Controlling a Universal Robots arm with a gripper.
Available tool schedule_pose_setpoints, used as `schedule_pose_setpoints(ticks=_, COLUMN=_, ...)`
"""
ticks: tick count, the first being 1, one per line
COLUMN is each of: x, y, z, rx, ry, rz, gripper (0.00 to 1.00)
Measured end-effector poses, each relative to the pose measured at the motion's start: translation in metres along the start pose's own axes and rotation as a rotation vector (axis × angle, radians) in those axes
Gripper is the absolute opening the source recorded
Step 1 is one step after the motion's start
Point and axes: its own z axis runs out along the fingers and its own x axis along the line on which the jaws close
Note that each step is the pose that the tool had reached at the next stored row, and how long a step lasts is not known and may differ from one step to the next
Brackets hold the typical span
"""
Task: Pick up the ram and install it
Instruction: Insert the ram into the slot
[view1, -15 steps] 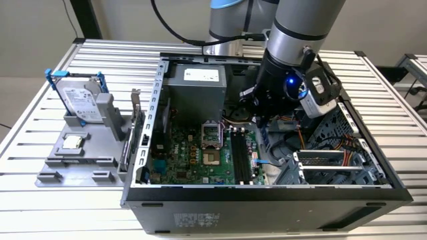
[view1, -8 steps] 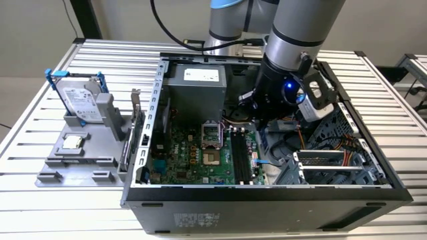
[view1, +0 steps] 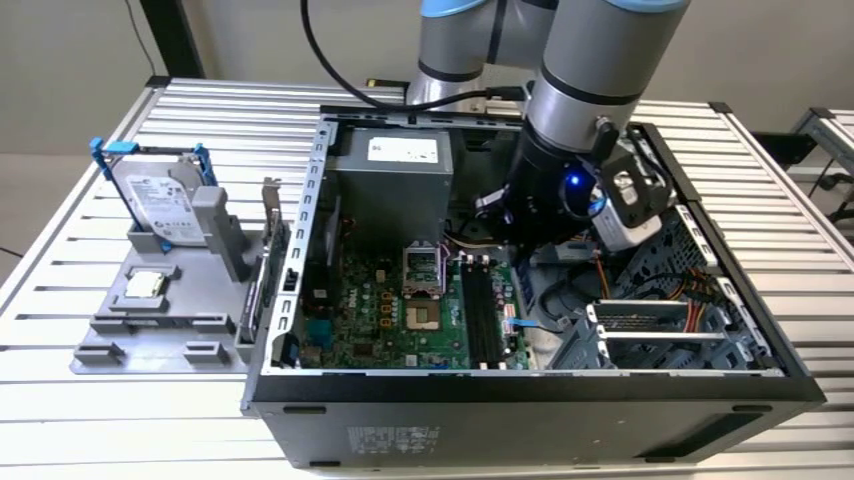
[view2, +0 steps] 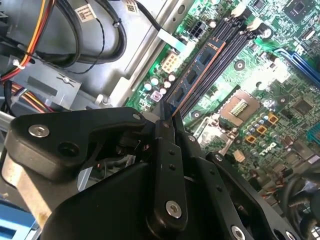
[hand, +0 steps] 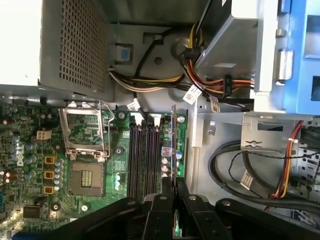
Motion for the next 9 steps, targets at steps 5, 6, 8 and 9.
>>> schedule_pose_setpoints(ticks=5, x=0.0001, y=-0.0001, z=0.0019, rx=0.0000, ry=0.0019, rz=0.000, gripper=0.00)
schedule_pose_setpoints(ticks=6, x=0.0001, y=-0.0002, z=0.0025, rx=-0.0001, ry=0.0021, rz=0.000, gripper=0.00)
schedule_pose_setpoints(ticks=8, x=0.0001, y=-0.0003, z=0.0038, rx=0.0000, ry=0.0021, rz=0.003, gripper=0.00)
schedule_pose_setpoints(ticks=9, x=0.0002, y=-0.0005, z=0.0043, rx=0.0002, ry=0.0022, rz=0.005, gripper=0.00)
